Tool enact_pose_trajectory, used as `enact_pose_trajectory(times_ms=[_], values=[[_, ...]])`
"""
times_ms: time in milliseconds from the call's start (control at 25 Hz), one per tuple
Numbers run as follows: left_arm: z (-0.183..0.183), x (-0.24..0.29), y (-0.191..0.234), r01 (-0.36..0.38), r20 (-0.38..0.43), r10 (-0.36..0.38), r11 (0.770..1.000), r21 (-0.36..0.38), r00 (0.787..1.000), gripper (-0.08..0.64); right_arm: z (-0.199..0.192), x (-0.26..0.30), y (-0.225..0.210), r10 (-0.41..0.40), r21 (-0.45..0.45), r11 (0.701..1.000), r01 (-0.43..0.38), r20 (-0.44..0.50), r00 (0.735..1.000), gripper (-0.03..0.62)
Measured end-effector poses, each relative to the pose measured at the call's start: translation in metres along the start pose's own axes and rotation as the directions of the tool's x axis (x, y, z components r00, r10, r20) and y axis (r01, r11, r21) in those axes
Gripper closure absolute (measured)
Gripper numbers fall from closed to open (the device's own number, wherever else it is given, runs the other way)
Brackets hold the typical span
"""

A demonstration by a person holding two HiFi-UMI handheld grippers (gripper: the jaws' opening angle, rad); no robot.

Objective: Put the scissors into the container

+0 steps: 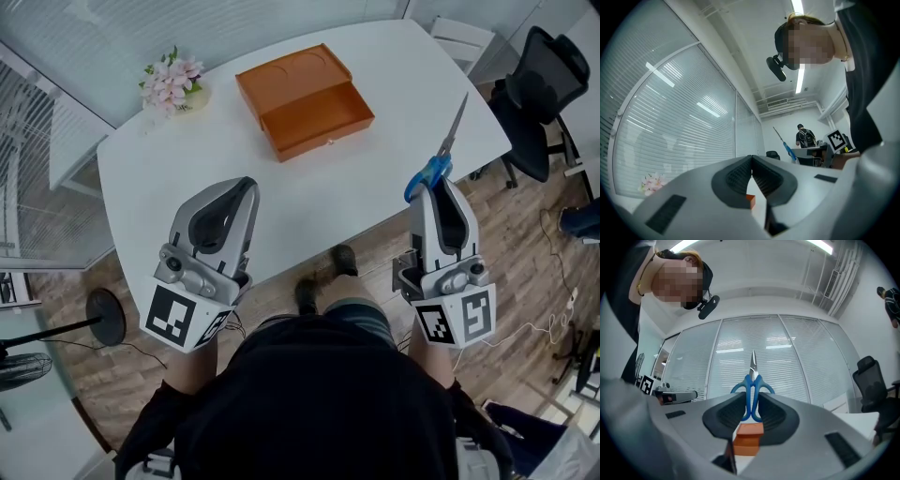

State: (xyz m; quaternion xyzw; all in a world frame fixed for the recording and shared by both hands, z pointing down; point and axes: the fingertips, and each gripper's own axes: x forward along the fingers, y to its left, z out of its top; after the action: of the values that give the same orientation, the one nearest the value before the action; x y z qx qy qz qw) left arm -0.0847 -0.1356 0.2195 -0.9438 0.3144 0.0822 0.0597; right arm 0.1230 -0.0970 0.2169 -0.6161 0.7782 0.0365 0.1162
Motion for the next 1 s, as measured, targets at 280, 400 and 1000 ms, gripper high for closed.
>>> enact_pose_trajectory(times_ms=[280,400,1000], values=[[-0.004,0.018,0.013,-0.051,-0.006,0.051,0.999,0.008,0.999,0.547,-0.003,0.028,-0.016,0.055,0.008,0.998,-0.055,-0.006,0.998,0.505],[-0.002,0.029,0.019,-0.077,0.006,0.077,0.997,0.018,0.997,0.547,-0.005,0.044,-0.024,0.087,0.008,0.996,-0.087,-0.012,0.996,0.505],[-0.014,0.062,0.06,-0.277,-0.023,0.279,0.959,0.058,0.96,0.547,-0.03,0.134,-0.059,0.307,-0.001,0.951,-0.308,-0.077,0.948,0.505]])
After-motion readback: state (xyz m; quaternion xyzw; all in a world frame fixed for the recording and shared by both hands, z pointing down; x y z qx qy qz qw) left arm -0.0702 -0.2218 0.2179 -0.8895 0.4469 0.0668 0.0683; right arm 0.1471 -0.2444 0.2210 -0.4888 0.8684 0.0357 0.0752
